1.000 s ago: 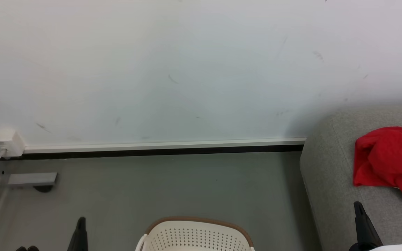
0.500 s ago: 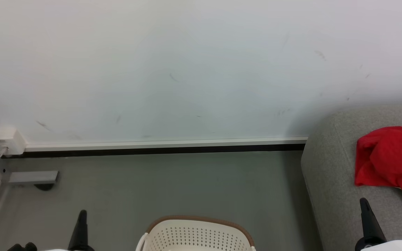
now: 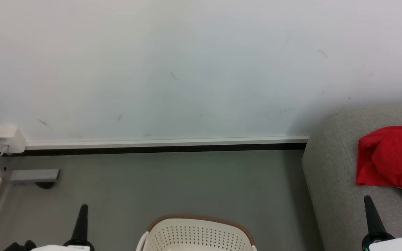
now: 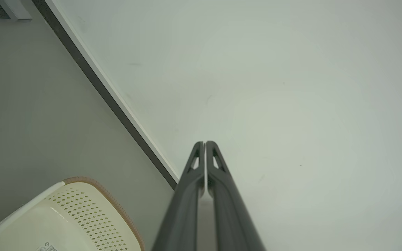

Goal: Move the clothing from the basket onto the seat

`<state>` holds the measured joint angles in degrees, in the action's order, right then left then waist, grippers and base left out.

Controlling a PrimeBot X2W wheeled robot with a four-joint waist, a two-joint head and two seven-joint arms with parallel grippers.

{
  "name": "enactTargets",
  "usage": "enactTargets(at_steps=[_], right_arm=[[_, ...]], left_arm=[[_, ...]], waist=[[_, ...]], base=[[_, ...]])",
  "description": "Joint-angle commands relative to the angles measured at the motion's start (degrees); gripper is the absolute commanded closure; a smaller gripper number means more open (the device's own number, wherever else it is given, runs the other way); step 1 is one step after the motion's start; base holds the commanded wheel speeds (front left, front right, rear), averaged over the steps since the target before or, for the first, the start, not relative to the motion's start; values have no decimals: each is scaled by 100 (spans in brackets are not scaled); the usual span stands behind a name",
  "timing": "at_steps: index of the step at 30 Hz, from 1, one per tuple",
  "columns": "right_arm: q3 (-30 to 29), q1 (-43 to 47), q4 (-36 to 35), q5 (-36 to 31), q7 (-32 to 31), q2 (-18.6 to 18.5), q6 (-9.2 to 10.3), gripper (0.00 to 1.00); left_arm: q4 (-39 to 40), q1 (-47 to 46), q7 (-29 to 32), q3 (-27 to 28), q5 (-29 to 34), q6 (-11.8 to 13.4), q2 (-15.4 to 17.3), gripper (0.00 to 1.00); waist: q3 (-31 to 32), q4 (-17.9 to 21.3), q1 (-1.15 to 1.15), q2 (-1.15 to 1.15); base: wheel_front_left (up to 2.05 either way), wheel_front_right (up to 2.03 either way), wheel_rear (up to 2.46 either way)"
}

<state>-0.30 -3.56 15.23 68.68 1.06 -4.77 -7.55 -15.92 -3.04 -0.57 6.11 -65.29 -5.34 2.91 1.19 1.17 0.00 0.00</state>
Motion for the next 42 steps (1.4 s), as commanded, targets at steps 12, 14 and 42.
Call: enactTargets(at_steps=[12, 14, 42], right_arm=[[-165, -190, -68, 693, -186, 27, 7, 100], [-183, -198, -70, 786, -215, 28, 8, 100], [-429, -287, -92, 1900, -534, 85, 10, 100]], left_arm=[[98, -186, 205, 31, -753, -80, 23, 100], [102, -194, 228, 32, -852, -90, 22, 100], [144, -326, 561, 51, -2098, -178, 10, 100]], waist=[[-25, -25, 0, 0], [-29, -29, 0, 0], [-84, -82, 0, 0]], base=[[0, 0, 0], [0, 0, 0], [0, 0, 0]])
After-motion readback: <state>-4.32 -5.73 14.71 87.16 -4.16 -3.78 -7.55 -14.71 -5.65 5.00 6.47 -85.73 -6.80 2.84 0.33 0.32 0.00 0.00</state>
